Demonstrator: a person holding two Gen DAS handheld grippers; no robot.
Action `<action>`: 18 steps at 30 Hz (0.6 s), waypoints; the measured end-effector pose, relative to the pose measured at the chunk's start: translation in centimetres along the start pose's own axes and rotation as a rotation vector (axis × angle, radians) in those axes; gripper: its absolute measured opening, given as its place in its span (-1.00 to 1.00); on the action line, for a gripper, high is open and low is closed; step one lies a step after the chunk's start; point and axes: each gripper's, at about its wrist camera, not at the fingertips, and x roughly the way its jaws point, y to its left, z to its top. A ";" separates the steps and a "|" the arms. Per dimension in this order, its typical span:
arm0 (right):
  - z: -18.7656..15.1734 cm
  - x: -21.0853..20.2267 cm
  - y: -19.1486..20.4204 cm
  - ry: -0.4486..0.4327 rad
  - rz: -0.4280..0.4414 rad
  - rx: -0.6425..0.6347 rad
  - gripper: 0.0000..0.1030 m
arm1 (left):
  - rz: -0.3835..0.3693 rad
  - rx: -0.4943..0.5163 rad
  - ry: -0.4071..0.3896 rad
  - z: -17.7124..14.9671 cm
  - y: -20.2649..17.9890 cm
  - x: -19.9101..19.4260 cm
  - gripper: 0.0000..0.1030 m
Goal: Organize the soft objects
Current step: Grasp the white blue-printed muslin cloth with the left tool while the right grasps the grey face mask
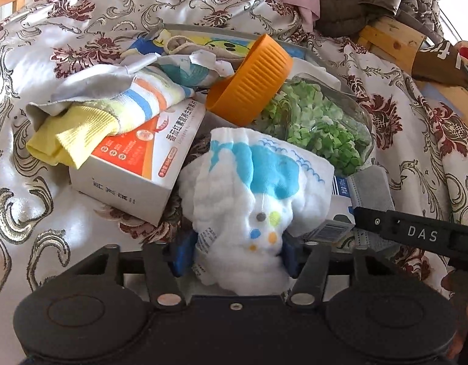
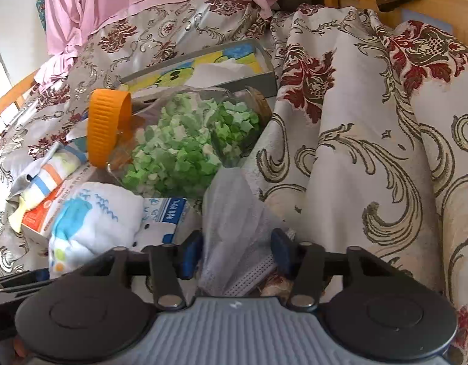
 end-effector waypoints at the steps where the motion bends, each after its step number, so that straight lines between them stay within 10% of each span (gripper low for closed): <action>1: 0.0 0.0 0.1 0.000 0.005 -0.002 -0.16 | 0.001 0.001 0.004 0.0 0.0 0.0 -0.03; 18: -0.1 -1.6 0.2 -0.047 0.030 0.003 -0.69 | -0.026 -0.024 -0.034 -0.9 -0.6 -2.8 -0.28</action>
